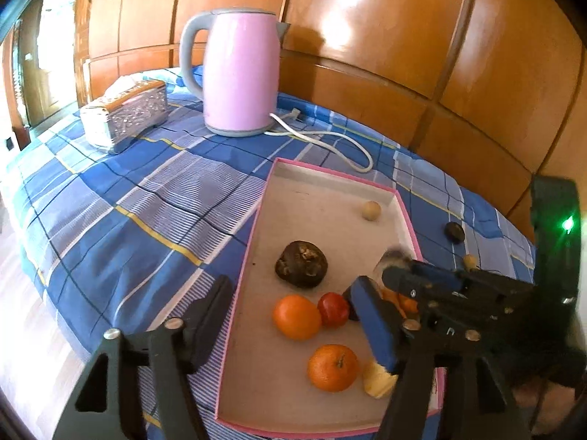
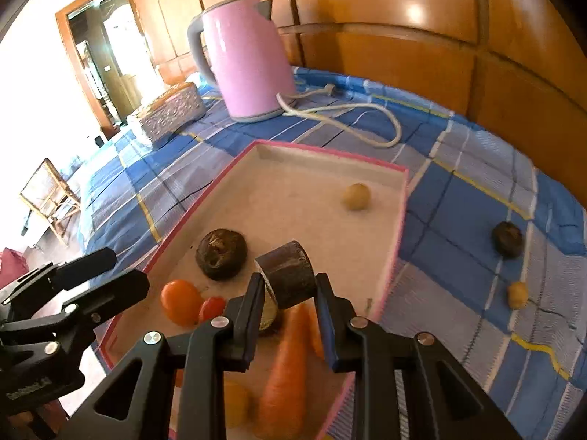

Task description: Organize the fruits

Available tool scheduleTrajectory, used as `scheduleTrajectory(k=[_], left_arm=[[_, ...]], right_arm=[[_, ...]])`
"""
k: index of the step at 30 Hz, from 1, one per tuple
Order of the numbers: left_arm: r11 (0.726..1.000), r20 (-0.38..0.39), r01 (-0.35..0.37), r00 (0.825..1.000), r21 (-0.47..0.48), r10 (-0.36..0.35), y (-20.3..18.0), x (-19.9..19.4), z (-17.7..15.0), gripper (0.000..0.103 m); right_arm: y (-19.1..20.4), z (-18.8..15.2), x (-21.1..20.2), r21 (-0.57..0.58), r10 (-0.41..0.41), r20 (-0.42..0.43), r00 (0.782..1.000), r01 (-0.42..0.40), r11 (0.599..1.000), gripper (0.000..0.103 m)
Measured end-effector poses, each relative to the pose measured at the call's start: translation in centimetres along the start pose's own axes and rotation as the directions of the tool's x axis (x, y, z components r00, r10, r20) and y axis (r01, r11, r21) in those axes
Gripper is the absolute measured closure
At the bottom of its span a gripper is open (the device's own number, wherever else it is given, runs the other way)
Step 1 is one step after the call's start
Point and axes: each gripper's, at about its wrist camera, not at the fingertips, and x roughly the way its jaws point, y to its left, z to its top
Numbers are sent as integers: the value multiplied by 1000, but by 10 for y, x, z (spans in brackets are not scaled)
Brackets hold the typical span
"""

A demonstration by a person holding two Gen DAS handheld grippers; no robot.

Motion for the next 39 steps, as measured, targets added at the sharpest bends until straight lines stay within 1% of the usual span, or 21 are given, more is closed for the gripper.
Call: scheduleTrajectory(k=[1,3,7,11,14,20,24,33,34,37,39], left_arm=[[1000,4,-4,1000,-4,4,1,-2,0,29],[1000,13,-12,1000,-13,12,2,-5,0,27],[1000,31,-24,999,-18,24,3,-13,-1,25],[999,58,-38,998,-19,39,3,-23,-1,17],[999,76,-46,996,-18,47,1,-30,-2,10],[998,116,-65,991,-15,66,-3,-47,-6,2],[997,131,-78,988,-10,78,-6,-56,-10,0],[996,129,-93,987,0,92,-16,-64,-19,0],[995,127,-101,987,-1,100,-18,-64,-20,0],[984,117,-178,978,12,175,-23,-62,-19,0],[980,120,-198,973,15,195,-25,-62,-20,0]], right_arm=[[1,-2,1,-2,-15,0,1000,15,1000,72],[0,-5,1,12,-11,-5,1000,11,1000,69],[0,-9,-3,23,-12,11,1000,11,1000,69],[1,-15,-14,31,-24,30,999,23,999,69],[3,-21,-25,43,-49,58,997,46,998,69],[9,-32,-46,68,-98,101,990,92,993,69],[13,-41,-56,73,-129,123,984,120,990,69],[19,-59,-68,74,-179,147,973,170,983,69],[18,-60,-70,76,-182,149,972,172,982,69],[17,-61,-73,77,-190,156,969,180,981,69],[17,-62,-74,77,-188,156,970,177,981,69]])
